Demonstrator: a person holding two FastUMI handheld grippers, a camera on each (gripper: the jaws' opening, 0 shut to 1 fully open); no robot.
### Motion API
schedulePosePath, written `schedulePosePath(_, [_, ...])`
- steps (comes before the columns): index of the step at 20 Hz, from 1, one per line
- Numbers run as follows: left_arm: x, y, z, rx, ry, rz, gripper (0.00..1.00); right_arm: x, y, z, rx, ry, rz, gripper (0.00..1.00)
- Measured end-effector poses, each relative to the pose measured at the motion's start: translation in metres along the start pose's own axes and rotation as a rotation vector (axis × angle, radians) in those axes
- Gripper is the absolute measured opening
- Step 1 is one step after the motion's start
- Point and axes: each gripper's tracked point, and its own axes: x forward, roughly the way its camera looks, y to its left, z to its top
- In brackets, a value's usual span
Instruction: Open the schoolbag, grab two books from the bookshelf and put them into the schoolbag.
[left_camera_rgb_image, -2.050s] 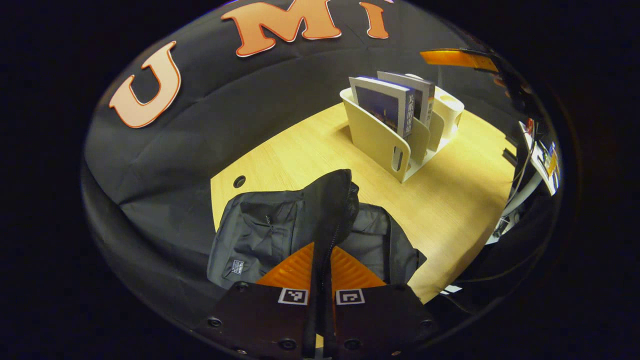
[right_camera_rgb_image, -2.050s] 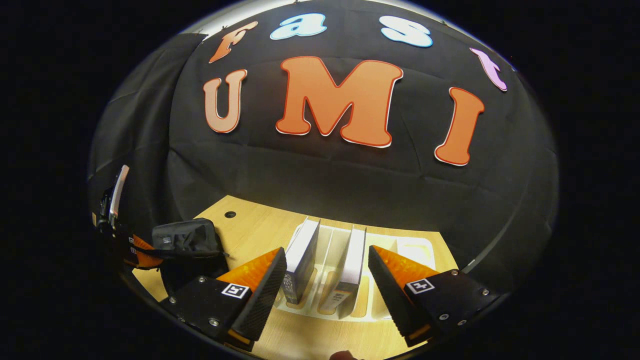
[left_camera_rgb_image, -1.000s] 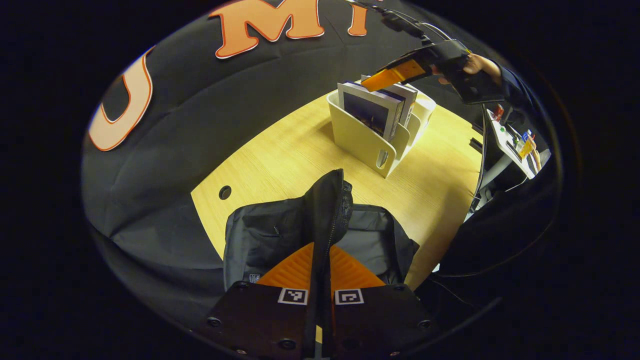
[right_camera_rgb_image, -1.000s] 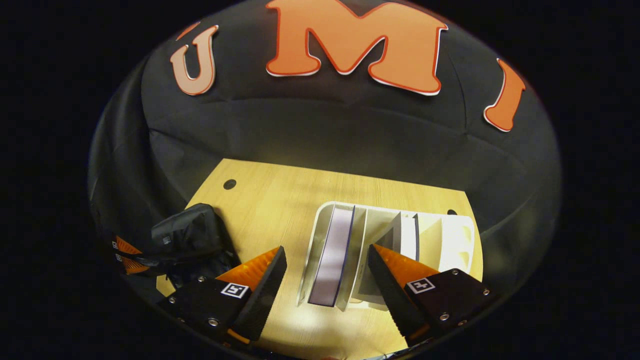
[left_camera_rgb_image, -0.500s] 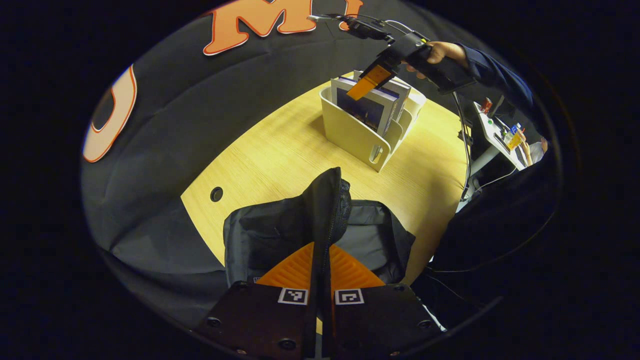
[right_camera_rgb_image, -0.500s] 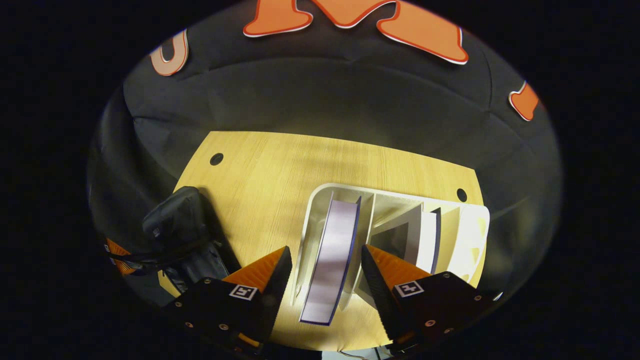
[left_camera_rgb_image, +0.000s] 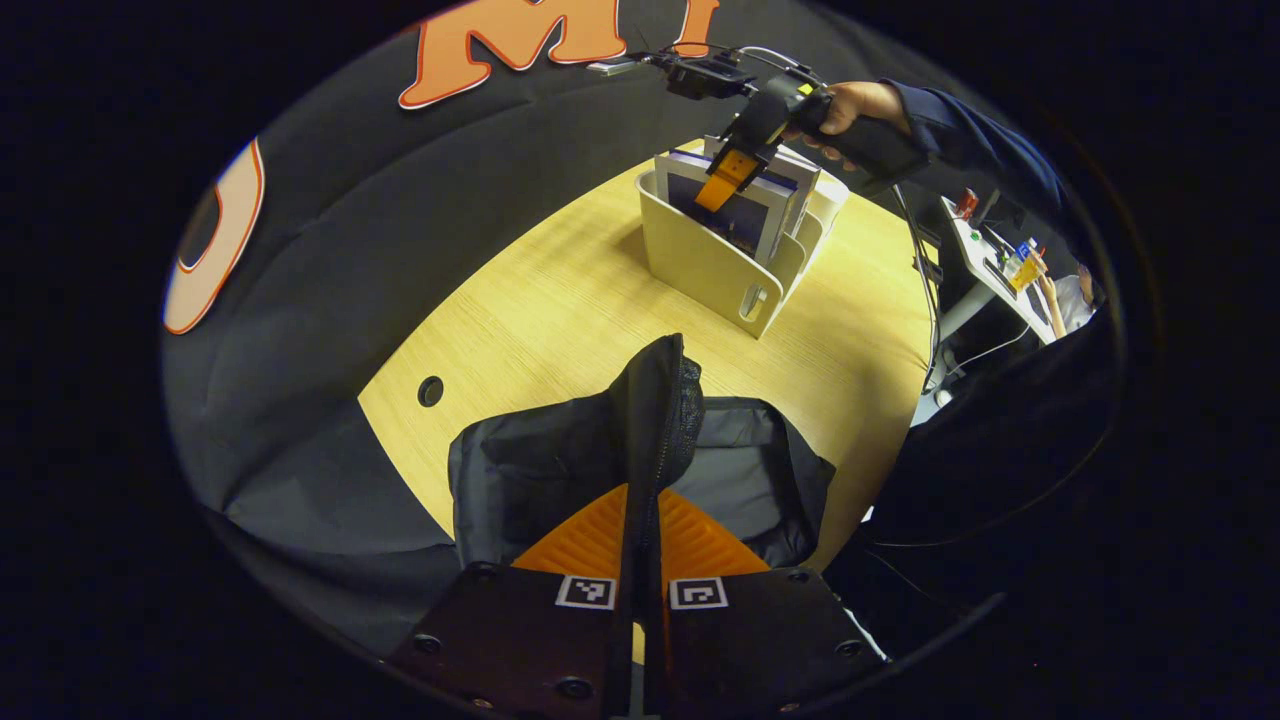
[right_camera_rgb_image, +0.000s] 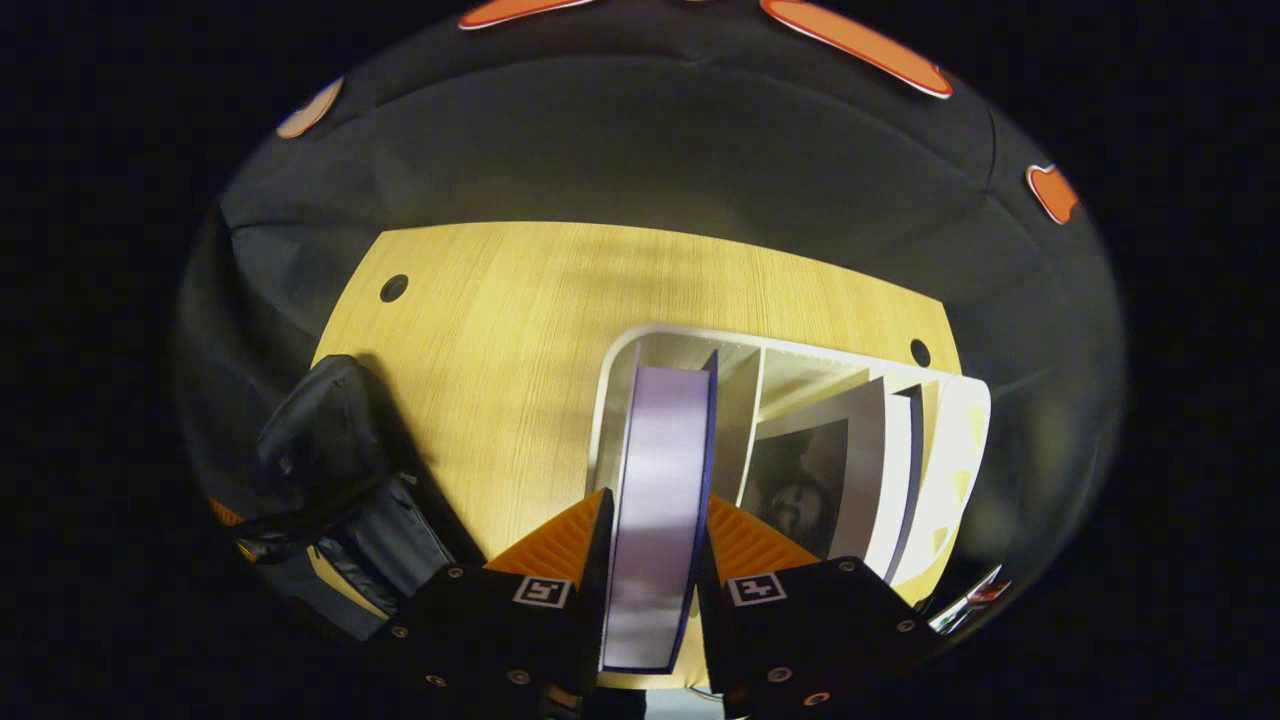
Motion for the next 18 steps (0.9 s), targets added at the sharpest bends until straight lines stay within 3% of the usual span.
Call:
schedulePosePath(3, [0.003, -0.005, 0.001, -0.004, -0.013, -0.037, 0.06, -0.010, 0.002, -0.007, 0.033, 0.024, 0.028, 0.38])
schedulePosePath(4, [0.003, -0.005, 0.001, -0.001, -0.011, -0.040, 0.06, -0.015, 0.001, -0.011, 0.028, 0.015, 0.032, 0.44])
schedulePosePath(5, [0.004, -0.005, 0.000, 0.001, -0.014, -0.046, 0.06, -0.024, -0.003, -0.014, 0.024, 0.005, 0.029, 0.37])
schedulePosePath(10, [0.004, -0.004, -0.003, 0.014, -0.019, -0.055, 0.06, -0.060, -0.019, -0.035, 0.088, -0.051, 0.017, 0.35])
schedulePosePath(11, [0.005, -0.006, -0.004, 0.017, -0.021, -0.060, 0.06, -0.070, -0.022, -0.040, 0.105, -0.064, 0.020, 0.29])
schedulePosePath(12, [0.005, -0.006, -0.004, 0.023, -0.020, -0.066, 0.06, -0.079, -0.025, -0.045, 0.120, -0.073, 0.020, 0.35])
schedulePosePath(18, [0.011, -0.011, -0.006, 0.041, -0.016, -0.083, 0.06, -0.121, -0.035, -0.079, 0.208, -0.119, 0.048, 0.35])
